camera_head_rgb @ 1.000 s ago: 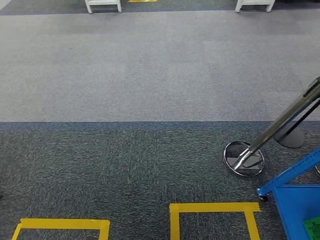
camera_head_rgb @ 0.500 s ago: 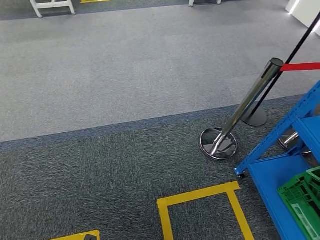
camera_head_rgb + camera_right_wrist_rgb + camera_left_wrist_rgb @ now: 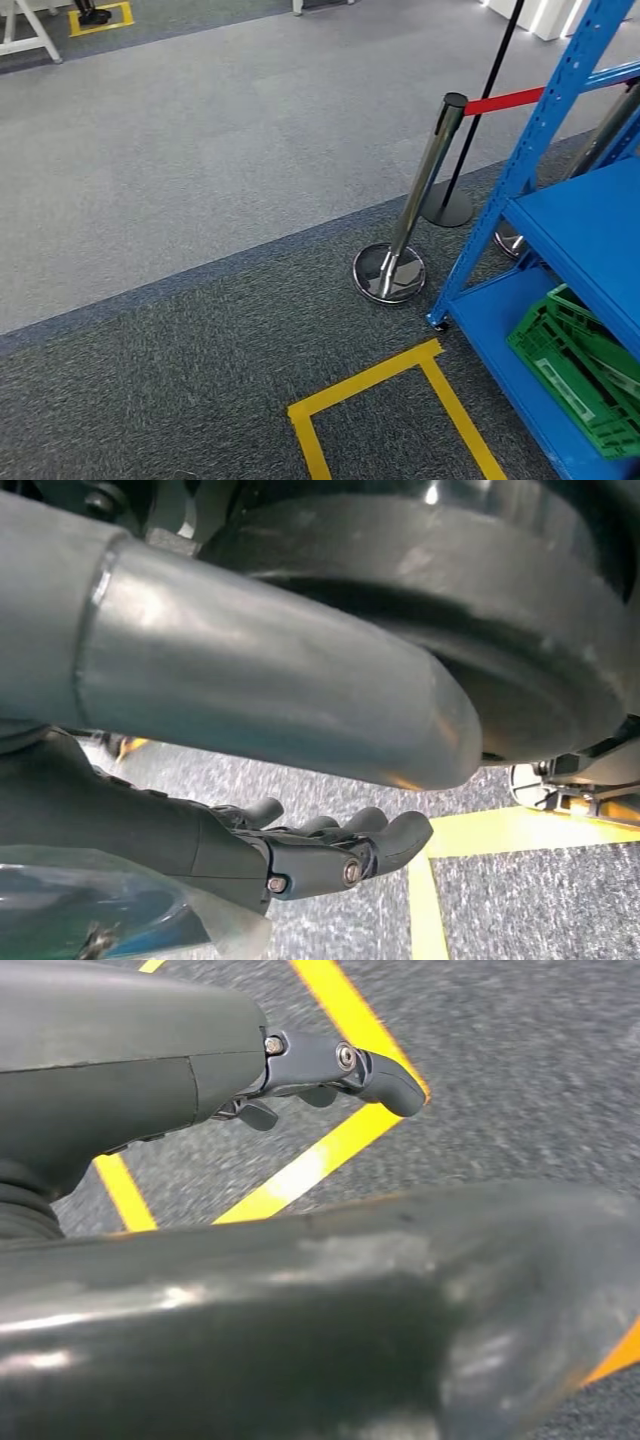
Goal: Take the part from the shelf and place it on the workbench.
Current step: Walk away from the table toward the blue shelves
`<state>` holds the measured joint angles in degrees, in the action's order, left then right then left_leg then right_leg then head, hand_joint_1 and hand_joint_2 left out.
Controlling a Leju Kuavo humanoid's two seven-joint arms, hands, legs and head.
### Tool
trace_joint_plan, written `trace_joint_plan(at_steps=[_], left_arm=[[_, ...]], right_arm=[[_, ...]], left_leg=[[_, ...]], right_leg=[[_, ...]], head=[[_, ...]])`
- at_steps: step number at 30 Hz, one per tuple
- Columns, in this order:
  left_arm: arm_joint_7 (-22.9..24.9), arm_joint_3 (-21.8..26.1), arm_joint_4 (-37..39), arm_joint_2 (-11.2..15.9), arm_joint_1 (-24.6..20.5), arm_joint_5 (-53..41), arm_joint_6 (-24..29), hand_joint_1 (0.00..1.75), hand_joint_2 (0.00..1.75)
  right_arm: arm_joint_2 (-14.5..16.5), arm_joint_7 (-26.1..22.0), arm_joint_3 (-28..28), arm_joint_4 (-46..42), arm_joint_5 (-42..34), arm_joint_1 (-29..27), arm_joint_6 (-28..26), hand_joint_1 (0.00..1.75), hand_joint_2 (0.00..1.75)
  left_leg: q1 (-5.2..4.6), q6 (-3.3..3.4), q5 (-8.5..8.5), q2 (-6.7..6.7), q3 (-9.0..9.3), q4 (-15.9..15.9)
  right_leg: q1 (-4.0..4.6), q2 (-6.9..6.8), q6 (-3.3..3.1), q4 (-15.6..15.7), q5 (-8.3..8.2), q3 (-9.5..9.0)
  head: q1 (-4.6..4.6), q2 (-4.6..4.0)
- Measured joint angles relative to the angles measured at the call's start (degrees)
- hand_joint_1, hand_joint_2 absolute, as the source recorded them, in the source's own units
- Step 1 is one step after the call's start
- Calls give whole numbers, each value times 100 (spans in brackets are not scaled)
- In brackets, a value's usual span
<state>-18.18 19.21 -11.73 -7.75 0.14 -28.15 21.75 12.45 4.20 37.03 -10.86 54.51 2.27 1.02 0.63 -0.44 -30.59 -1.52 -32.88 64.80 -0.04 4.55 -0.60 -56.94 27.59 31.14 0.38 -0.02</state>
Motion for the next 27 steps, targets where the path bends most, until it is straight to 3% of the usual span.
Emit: trace_joint_plan(at_steps=[1,3,5,6,8,9,11,12,13,15,17,18,20,21,23,25,26,27], left_arm=[[0,3,1,1,0,0,1,0,0],[1,8,2,4,-9,-1,1,0,0],[5,9,1,2,-24,-1,1,0,0],[11,10,1,-2,-30,0,2,0,0],[33,13,2,-9,-36,-2,2,0,0],[51,13,2,-10,-32,-3,2,0,0],[86,16,2,-6,-19,-3,1,0,0],[96,19,2,-3,-17,-2,1,0,0],[100,21,2,-2,-21,-2,1,0,0],[101,27,2,-6,-35,-4,0,0,0],[99,44,1,-3,-41,-4,0,0,0],[97,55,1,-1,-45,-4,0,0,0],[92,69,0,-2,-56,-2,1,0,0],[90,74,0,-3,-62,-1,1,0,0],[85,90,0,-6,-62,4,5,0,0],[80,107,1,-7,-47,12,8,0,0],[80,111,2,-8,-35,15,9,0,0],[80,113,2,-9,-27,16,9,0,0]], right_arm=[[1,0,0,0,-1,6,2,0,0],[4,1,0,1,-7,14,5,0,0],[5,9,0,2,-16,-6,11,0,0],[4,10,0,2,-21,-20,12,0,0],[3,-4,2,2,-28,-22,4,0,0],[2,-15,2,1,-30,-10,1,0,0],[-4,-33,3,0,-32,7,-2,0,0],[-8,-38,3,0,-32,8,-2,0,0],[-13,-40,4,0,-32,6,-2,0,0],[-20,-34,5,-2,-32,5,-5,0,0],[-22,-32,6,-5,-31,9,-4,0,0],[-23,-33,6,-6,-31,7,-1,0,0],[-23,-35,6,-7,-31,-9,16,0,0],[-24,-35,6,-7,-30,-20,23,0,0],[-25,-28,6,-7,-30,-18,29,0,0],[-25,-1,6,-7,-30,-3,28,0,0],[-25,23,6,-7,-31,-3,26,0,0],[-25,54,7,-7,-31,-9,22,0,0]], left_leg=[[7,28,159,-130,135,-360],[5,55,227,-293,255,-697],[4,76,226,-201,269,-762],[14,105,242,-138,280,-796],[40,163,270,17,301,-858],[38,178,270,104,303,-861],[36,181,264,290,301,-858],[36,175,258,376,304,-856],[39,164,249,453,311,-853],[48,119,215,585,340,-837],[22,50,168,686,360,-802],[3,20,156,729,370,-790],[-9,-24,145,814,396,-789],[3,-53,109,769,400,-767],[29,-93,-133,510,285,-452],[32,-87,-526,262,-51,320],[28,-73,-661,225,-228,699],[24,-53,-689,211,-341,921]], right_leg=[[5,81,12,-17,4,8],[-8,214,69,-40,-4,62],[-30,306,147,-38,-20,137],[-26,236,177,-69,7,175],[-10,-76,226,-431,237,371],[-8,-250,251,-787,424,546],[-29,-381,303,-1509,713,898],[-42,-404,325,-1661,724,965],[-55,-429,341,-1569,620,904],[-72,-607,362,-825,259,491],[-55,-818,322,-185,74,125],[-43,-861,287,-77,74,67],[-33,-755,197,-81,76,82],[-38,-701,161,-81,68,89],[-50,-579,87,-70,48,90],[-39,-439,38,-69,37,95],[-25,-356,22,-70,35,94],[-10,-270,11,-70,33,91]], head=[[2,0],[0,0],[-3,0],[5,0],[49,0],[71,0],[89,0],[89,0],[90,0],[91,0],[94,0],[86,0],[67,0],[59,0],[44,0],[29,0],[27,0],[27,0]])
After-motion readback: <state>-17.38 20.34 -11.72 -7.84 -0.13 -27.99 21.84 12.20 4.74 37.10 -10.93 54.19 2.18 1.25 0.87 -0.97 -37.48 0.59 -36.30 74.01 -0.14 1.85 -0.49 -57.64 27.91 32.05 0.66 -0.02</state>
